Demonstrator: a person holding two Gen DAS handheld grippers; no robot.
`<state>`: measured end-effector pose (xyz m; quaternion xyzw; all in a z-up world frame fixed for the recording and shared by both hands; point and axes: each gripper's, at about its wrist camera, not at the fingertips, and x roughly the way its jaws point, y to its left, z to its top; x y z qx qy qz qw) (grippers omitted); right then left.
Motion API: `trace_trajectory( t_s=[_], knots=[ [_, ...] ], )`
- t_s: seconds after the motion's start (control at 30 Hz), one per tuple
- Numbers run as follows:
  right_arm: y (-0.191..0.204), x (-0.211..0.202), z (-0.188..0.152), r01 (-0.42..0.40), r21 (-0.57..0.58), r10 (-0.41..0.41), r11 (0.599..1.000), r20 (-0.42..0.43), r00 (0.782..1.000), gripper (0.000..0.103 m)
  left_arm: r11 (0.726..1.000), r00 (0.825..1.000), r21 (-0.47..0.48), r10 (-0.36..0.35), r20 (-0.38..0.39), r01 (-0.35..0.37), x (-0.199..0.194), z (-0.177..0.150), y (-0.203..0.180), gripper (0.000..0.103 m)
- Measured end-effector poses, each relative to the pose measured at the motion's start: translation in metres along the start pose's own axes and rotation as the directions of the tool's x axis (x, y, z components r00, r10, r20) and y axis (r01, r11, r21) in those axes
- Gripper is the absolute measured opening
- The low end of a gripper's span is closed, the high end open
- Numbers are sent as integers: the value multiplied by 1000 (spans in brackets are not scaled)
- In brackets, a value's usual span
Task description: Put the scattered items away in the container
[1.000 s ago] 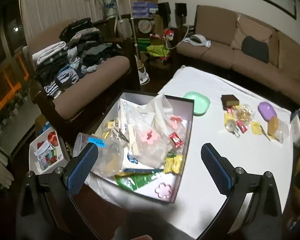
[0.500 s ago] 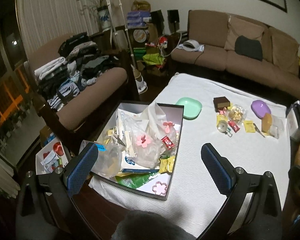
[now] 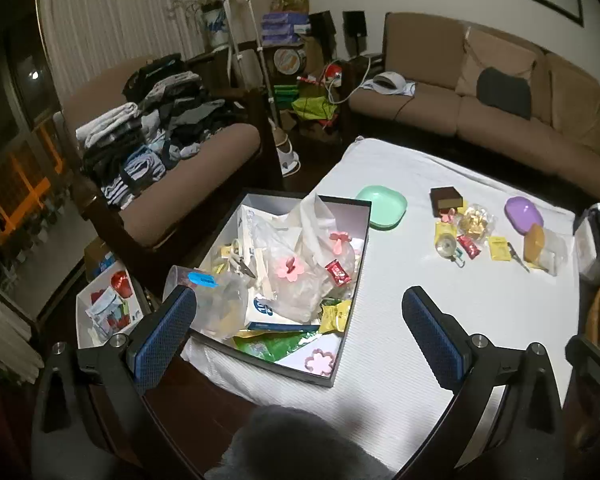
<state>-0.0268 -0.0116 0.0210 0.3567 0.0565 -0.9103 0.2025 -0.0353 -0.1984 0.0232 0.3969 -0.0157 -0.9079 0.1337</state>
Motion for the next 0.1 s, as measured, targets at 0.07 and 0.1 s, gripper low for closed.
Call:
trace_trajectory(
  t_s=[0.07,0.1],
  knots=[
    [2,-3,0,-4,-2,4,1000,6,1000,91,1000,1000,9,-6,8,6,-4,0,-2,103],
    [3,-3,1,-5,-4,5,1000,9,1000,91,1000,1000,15,-5,8,5,-4,0,-3,103]
  ],
)
